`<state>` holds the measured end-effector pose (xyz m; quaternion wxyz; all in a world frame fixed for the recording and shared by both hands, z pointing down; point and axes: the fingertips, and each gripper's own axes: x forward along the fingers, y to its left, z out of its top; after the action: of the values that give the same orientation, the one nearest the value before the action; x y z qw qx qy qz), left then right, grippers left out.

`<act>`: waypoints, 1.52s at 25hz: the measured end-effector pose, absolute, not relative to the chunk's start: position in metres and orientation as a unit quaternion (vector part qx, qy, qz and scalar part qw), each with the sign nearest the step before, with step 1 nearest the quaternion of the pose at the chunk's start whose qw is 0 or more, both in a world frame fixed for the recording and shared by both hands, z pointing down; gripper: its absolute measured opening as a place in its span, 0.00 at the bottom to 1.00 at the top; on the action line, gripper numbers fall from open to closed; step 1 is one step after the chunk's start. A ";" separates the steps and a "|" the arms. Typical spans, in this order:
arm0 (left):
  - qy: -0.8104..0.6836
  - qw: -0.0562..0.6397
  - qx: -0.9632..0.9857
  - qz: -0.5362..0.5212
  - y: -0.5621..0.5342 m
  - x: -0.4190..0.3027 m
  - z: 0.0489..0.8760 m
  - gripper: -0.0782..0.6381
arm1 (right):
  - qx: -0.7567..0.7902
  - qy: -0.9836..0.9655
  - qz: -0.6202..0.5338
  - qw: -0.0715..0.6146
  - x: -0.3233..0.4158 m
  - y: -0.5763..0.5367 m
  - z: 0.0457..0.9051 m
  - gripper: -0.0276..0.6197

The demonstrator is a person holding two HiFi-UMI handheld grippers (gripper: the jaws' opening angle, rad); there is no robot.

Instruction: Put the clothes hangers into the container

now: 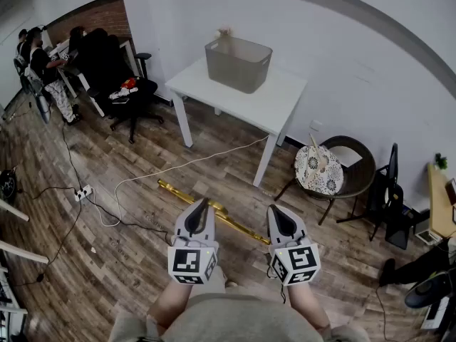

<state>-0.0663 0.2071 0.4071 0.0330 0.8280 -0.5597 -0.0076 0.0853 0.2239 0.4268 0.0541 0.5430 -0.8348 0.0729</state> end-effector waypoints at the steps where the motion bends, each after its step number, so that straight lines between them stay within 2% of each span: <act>1: -0.559 0.026 0.829 -0.013 0.214 -0.065 0.401 0.14 | 0.541 -0.836 0.067 0.053 0.087 0.229 0.425 0.04; 20: -0.559 0.010 0.828 -0.053 0.292 -0.069 0.378 0.14 | 0.521 -0.851 0.045 0.048 0.073 0.300 0.411 0.04; 38: -0.549 0.010 0.834 -0.048 0.285 -0.047 0.379 0.14 | 0.520 -0.852 0.056 0.032 0.091 0.296 0.409 0.04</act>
<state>-0.0473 0.2849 0.3793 0.0104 0.8344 -0.5489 -0.0482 0.0913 0.2960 0.4093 0.0322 0.5197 -0.8519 0.0555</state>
